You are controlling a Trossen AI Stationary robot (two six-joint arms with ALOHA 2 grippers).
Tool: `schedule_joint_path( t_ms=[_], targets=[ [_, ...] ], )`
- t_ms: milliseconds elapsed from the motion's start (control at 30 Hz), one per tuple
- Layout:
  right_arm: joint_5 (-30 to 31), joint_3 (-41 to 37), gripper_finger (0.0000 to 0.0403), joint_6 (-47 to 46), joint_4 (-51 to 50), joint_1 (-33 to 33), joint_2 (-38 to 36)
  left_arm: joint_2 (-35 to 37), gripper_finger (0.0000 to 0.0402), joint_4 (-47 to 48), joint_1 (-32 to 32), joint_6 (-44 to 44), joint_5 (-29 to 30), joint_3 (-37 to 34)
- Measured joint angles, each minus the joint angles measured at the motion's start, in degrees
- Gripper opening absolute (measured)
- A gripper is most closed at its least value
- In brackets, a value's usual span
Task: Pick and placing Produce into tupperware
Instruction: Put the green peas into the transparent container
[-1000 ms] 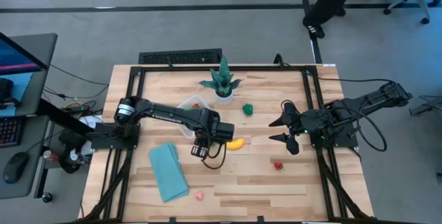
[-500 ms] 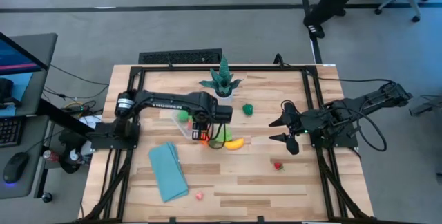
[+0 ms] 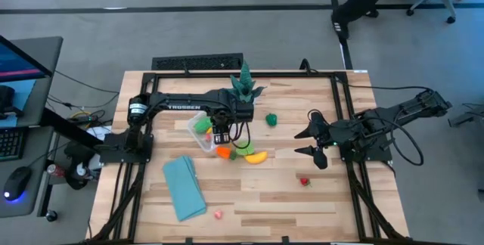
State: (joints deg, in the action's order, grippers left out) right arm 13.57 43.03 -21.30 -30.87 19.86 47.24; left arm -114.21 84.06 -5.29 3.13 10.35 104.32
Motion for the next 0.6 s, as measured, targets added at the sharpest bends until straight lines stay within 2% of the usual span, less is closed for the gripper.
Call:
schedule_joint_path(
  t_ms=[600],
  targets=[
    [0.02,0.0,0.0233,-0.78,0.0,0.02,0.0,-0.11,0.0146,-4.28,0.14,-5.86,-1.52,-8.07]
  ],
)
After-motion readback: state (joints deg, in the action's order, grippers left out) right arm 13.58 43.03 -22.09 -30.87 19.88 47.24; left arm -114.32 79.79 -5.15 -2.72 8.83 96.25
